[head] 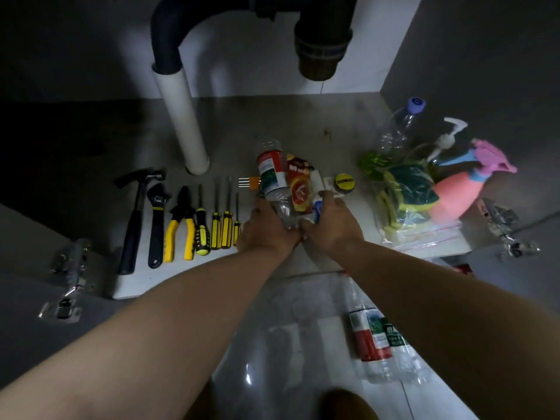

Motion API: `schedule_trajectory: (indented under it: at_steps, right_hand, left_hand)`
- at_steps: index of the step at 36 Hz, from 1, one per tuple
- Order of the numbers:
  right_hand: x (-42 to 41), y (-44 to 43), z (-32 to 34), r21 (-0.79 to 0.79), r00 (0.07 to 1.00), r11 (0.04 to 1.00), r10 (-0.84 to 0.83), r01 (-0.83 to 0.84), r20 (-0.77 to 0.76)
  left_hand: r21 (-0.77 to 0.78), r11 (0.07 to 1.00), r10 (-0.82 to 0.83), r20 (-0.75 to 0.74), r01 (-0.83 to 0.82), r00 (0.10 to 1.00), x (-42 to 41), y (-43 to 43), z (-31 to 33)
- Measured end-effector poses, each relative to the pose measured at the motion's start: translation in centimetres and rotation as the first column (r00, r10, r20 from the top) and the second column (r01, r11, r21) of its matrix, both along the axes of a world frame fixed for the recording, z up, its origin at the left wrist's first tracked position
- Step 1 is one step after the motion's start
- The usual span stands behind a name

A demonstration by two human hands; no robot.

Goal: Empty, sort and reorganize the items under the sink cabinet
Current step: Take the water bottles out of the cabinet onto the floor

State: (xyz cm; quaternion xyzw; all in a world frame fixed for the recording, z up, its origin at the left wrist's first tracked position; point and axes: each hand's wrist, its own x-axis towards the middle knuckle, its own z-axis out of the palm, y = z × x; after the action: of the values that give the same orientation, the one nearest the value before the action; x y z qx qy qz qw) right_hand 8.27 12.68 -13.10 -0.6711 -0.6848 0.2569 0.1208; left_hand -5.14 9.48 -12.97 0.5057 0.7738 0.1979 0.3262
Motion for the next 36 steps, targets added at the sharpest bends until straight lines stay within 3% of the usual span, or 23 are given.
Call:
schedule_trajectory:
  at_steps: [6,11,15,21,25,28,32,36]
  right_hand:
    - [-0.6,1.0,0.9,0.104,0.999,0.994,-0.039,0.042,-0.025]
    - [-1.3,2.2,1.0,0.074,0.997,0.994,0.078,-0.076,-0.022]
    - [-1.9,3.0,0.3,0.037,0.997,0.997,0.069,-0.069,-0.013]
    - [-2.3,3.0,-0.2,0.080,0.996,0.996,0.043,-0.036,-0.083]
    - [-2.1,2.6,0.4,0.117,0.994,0.993,0.005,0.008,-0.111]
    - [-0.9,2.4,1.6,0.166,0.972,0.985,0.007,0.033,-0.234]
    - [2.7,1.2,4.2,0.207,0.954,0.977,0.005,0.060,-0.299]
    - [7.6,-1.1,6.9,0.237,0.931,0.959,-0.061,0.154,-0.359]
  left_hand:
    - [0.015,0.998,0.056,-0.031,-0.056,0.998,0.6,0.3,0.2]
    - [0.060,0.984,0.166,0.058,-0.170,0.984,0.3,0.5,-0.1]
    - [0.038,0.970,0.230,0.169,-0.240,0.958,-0.7,0.5,-0.6]
    - [-0.072,0.919,0.366,0.524,-0.388,0.769,-2.0,-0.5,-0.8]
    - [-0.120,0.907,0.377,0.661,-0.404,0.649,-2.4,-1.2,-0.3]
    - [-0.104,0.907,0.351,0.720,-0.407,0.598,-3.0,-1.7,0.6]
    - [-0.085,0.930,0.274,0.809,-0.357,0.520,-3.9,-2.2,3.2]
    - [-0.109,0.975,0.190,0.856,-0.192,0.480,-4.4,-3.4,5.6]
